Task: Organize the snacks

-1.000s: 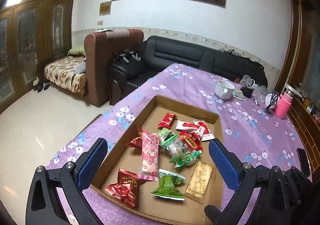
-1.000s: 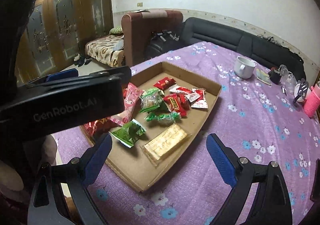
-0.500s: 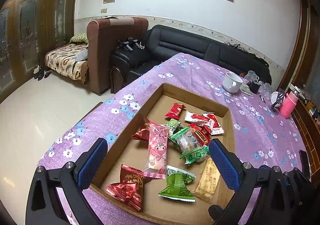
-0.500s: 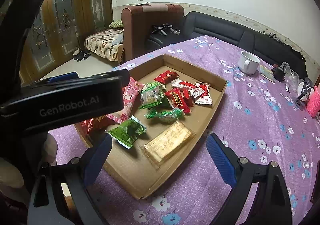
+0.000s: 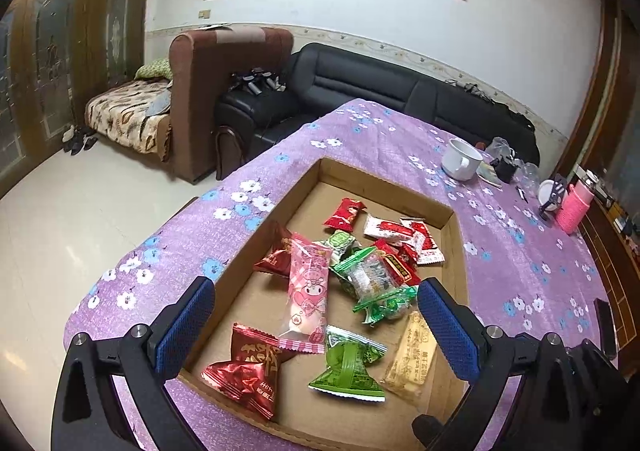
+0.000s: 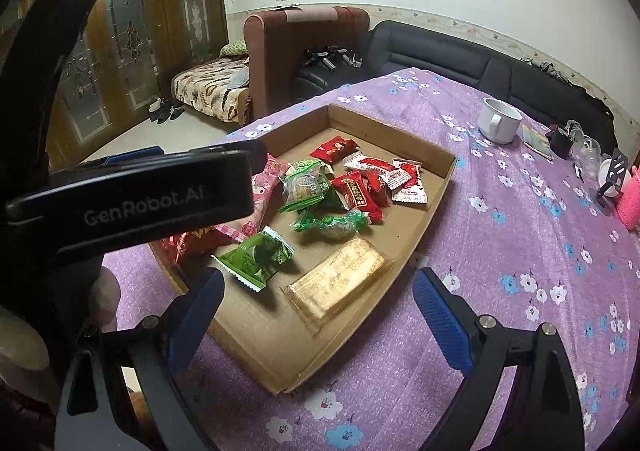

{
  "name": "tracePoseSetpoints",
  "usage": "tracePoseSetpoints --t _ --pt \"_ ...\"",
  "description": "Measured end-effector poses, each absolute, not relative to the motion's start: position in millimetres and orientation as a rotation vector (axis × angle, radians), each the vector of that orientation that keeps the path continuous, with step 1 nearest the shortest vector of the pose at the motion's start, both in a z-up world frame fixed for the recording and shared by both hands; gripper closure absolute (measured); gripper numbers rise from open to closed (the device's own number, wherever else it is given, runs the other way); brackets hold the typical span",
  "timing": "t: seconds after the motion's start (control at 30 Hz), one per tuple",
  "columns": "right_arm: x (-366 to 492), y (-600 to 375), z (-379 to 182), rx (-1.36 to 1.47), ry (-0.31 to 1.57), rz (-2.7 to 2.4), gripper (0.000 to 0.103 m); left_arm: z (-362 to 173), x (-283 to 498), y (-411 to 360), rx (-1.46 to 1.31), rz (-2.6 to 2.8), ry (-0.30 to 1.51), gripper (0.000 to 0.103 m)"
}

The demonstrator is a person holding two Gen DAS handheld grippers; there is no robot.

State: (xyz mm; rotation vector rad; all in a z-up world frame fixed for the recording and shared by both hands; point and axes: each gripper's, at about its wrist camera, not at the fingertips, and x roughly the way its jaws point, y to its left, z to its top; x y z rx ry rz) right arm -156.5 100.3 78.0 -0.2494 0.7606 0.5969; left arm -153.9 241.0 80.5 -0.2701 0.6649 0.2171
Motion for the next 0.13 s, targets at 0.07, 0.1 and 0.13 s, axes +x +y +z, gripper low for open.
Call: tracePoseSetpoints --t 0.07,0.1,0.13 --pt "-157.3 96.5 79.6 -0.235 0.756 0.598 0.008 85.8 -156.8 237.7 -0.243 0.219 0.644 0.001" --pt "-156.4 93.6 80.6 -0.229 0.753 0.598 0.008 88.9 -157.9 236.1 -0.230 0.222 0.637 0.001" --pt "-156.3 88.7 82.7 -0.219 0.747 0.591 0.008 92.4 -158.6 233.3 -0.217 0.222 0.633 0.001"
